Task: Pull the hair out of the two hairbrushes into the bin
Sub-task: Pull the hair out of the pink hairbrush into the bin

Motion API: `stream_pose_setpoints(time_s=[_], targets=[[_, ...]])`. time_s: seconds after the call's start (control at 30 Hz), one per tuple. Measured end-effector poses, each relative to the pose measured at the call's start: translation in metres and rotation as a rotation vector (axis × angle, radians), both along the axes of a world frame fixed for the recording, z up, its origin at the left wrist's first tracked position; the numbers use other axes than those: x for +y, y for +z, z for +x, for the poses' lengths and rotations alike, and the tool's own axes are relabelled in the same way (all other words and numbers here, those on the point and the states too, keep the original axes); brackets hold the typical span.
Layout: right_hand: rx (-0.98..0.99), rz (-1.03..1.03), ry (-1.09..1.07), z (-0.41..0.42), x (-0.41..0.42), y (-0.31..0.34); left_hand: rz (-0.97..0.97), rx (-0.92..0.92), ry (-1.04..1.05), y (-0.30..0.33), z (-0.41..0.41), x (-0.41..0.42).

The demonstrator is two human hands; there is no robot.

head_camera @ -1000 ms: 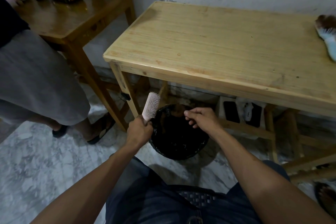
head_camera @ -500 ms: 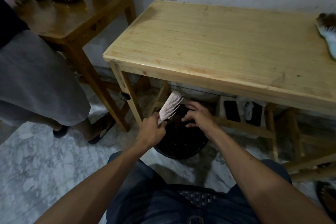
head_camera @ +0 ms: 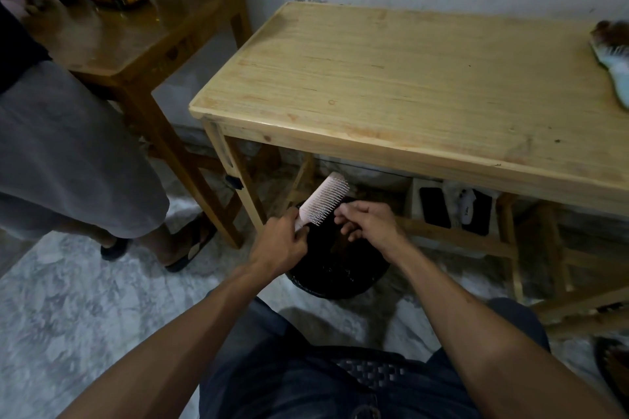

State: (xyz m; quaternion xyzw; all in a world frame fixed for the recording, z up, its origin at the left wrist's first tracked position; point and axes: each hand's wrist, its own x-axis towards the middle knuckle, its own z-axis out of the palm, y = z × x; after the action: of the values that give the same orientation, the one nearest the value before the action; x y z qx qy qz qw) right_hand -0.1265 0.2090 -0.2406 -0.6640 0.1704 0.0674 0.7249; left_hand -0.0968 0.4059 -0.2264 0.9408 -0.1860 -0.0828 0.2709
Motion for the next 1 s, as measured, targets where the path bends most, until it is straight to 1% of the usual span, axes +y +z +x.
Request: stream_pose_setpoints(time_s=[0.07, 0.23, 0.33, 0.4, 0.47, 0.53, 0.6, 0.77, 0.93, 1.0], targets=[[-0.033, 0.000, -0.069, -0.001, -0.003, 0.001, 0.059, -0.007, 0.018, -0.003, 0.000, 0.003], [-0.090, -0.088, -0.113, -0.001, -0.005, 0.000, 0.216, -0.021, 0.050, -0.009, -0.003, 0.005], [-0.110, -0.100, -0.155, -0.001, -0.003, -0.003, 0.279, -0.048, 0.053, -0.009, -0.008, -0.002], [-0.109, -0.115, -0.201, 0.001, -0.001, -0.004, 0.313, -0.081, 0.042, -0.010, -0.008, -0.003], [-0.092, -0.120, -0.292, 0.004, -0.002, -0.005, 0.322, -0.130, 0.011, -0.011, -0.009, 0.000], [-0.045, -0.092, -0.396, 0.007, -0.005, -0.005, 0.331, -0.208, -0.041, -0.015, -0.010, 0.005], [-0.012, -0.058, -0.446, 0.009, -0.008, -0.004, 0.352, -0.261, -0.081, -0.018, -0.012, 0.010], [-0.021, -0.049, -0.387, 0.006, -0.004, -0.001, 0.333, -0.254, -0.065, -0.020, -0.011, 0.017], [-0.115, -0.093, -0.247, 0.001, 0.002, 0.002, 0.375, -0.178, -0.030, -0.022, -0.008, 0.022], [-0.106, -0.112, -0.240, 0.002, 0.002, 0.001, 0.328, -0.156, 0.003, -0.021, -0.005, 0.023]])
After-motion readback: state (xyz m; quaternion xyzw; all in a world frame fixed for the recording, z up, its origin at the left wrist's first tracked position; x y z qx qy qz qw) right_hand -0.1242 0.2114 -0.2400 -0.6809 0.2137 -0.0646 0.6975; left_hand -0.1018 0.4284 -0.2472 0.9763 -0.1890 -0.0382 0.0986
